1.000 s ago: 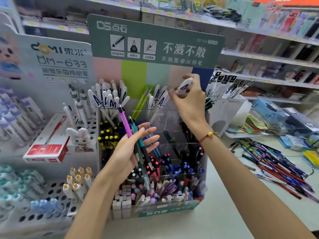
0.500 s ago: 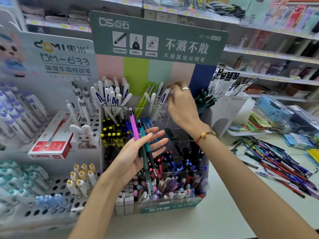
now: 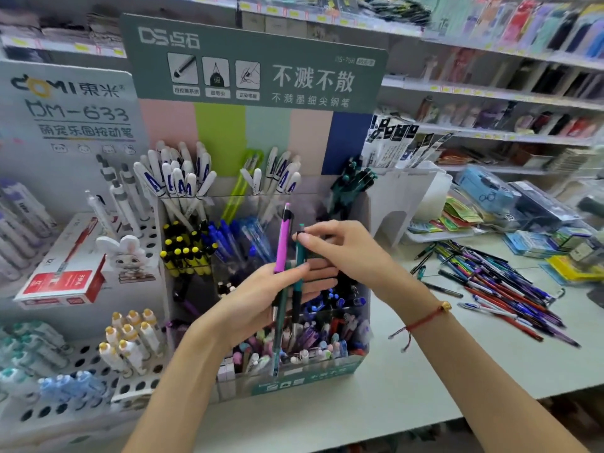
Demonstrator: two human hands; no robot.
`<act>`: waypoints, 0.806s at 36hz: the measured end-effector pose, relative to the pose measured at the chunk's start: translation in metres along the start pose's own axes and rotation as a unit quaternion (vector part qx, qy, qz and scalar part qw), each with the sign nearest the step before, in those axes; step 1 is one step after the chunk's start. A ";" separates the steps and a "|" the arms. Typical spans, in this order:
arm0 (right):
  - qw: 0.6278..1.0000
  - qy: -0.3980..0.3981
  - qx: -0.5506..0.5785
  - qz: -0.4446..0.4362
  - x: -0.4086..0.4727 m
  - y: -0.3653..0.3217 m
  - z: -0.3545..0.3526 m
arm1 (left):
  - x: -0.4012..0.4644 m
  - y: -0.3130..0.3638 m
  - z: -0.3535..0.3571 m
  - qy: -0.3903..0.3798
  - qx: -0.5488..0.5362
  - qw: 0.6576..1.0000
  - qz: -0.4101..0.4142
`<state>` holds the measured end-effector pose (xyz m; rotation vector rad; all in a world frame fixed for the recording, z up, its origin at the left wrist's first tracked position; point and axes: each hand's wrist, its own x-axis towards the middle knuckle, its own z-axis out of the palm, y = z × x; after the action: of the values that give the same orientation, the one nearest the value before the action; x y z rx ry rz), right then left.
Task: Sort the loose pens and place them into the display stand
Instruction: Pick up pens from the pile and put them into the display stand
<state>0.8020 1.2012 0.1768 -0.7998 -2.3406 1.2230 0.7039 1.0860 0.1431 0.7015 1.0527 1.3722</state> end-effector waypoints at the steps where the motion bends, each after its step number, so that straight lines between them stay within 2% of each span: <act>1: 0.998 0.032 0.051 0.018 -0.002 0.002 -0.004 | 0.002 -0.001 0.000 0.014 0.012 1.000 0.008; 3: 0.979 0.118 0.162 0.046 -0.007 0.007 -0.012 | 0.004 -0.006 -0.002 0.088 0.018 0.995 0.036; 5: 0.944 0.219 0.240 0.049 -0.015 0.015 -0.020 | 0.006 -0.015 -0.003 0.196 0.012 0.977 0.080; 7: 0.913 0.309 0.264 0.032 -0.025 0.026 -0.023 | 0.006 -0.025 -0.003 0.293 0.021 0.949 0.118; 9: 0.889 0.380 0.257 0.012 -0.031 0.038 -0.023 | 0.007 -0.033 -0.003 0.341 0.012 0.931 0.133; 12: 0.850 0.464 0.247 -0.029 -0.030 0.043 -0.028 | 0.009 -0.033 0.002 0.322 -0.042 0.935 0.140; 16: 0.823 0.523 0.199 -0.092 -0.009 0.033 -0.042 | 0.010 -0.018 0.007 0.239 -0.138 0.948 0.156; 19: 0.841 0.505 0.141 -0.132 0.014 0.023 -0.051 | 0.014 -0.002 0.008 0.206 -0.207 0.947 0.131; 25: 0.914 0.391 -0.020 -0.109 0.055 0.023 -0.055 | 0.019 0.006 0.004 0.153 -0.244 0.949 0.132; 27: 0.915 0.381 -0.098 -0.092 0.063 0.024 -0.056 | 0.019 0.007 0.003 0.127 -0.261 0.947 0.137; 29: 0.897 0.387 -0.207 -0.063 0.068 0.028 -0.056 | 0.019 0.007 0.002 0.106 -0.271 0.947 0.136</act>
<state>0.7906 1.2922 0.1889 -1.0091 -1.9221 0.2360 0.7004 1.1053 0.1463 0.2975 0.7000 1.9097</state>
